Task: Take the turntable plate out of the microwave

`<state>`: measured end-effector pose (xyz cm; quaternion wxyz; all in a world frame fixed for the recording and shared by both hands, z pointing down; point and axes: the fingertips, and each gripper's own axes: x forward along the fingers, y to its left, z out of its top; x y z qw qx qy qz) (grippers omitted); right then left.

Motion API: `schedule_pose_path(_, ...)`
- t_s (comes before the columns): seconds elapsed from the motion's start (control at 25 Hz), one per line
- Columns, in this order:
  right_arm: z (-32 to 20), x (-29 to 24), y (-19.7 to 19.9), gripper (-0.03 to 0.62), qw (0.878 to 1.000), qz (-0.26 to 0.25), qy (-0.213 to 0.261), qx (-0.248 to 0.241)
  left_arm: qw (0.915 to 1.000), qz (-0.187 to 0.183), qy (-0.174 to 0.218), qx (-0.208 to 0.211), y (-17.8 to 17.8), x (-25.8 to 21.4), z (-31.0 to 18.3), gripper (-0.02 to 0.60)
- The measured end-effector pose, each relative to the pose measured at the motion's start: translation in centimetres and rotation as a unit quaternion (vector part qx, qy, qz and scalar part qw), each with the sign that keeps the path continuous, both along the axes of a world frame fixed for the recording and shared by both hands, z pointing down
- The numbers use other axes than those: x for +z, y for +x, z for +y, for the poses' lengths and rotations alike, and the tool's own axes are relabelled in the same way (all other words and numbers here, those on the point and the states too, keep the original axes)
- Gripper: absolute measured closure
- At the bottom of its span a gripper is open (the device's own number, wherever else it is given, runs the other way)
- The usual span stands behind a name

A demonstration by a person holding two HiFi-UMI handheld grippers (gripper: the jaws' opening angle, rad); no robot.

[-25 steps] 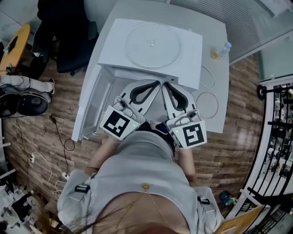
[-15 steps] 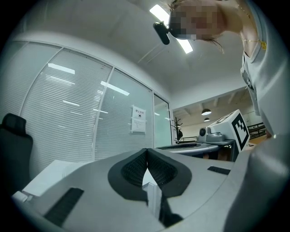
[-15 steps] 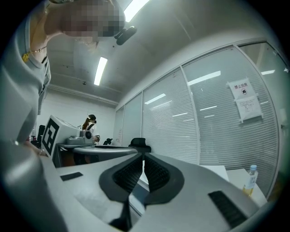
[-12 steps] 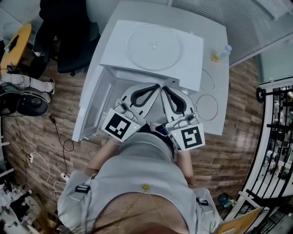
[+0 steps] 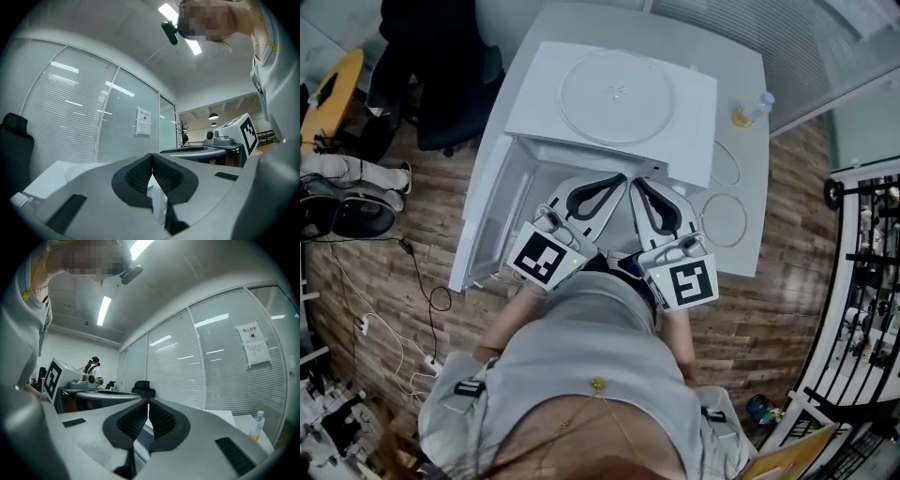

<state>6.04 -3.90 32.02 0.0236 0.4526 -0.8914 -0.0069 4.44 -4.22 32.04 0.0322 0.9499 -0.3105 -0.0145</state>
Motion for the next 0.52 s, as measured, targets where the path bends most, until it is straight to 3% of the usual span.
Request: schedule_pose_path(0.52,-0.47,0.06,0.26,0.574,1.0,0.006,-0.003,0.006,1.0,0.0,-0.006,0.005,0.1,0.07,-0.43,0.552)
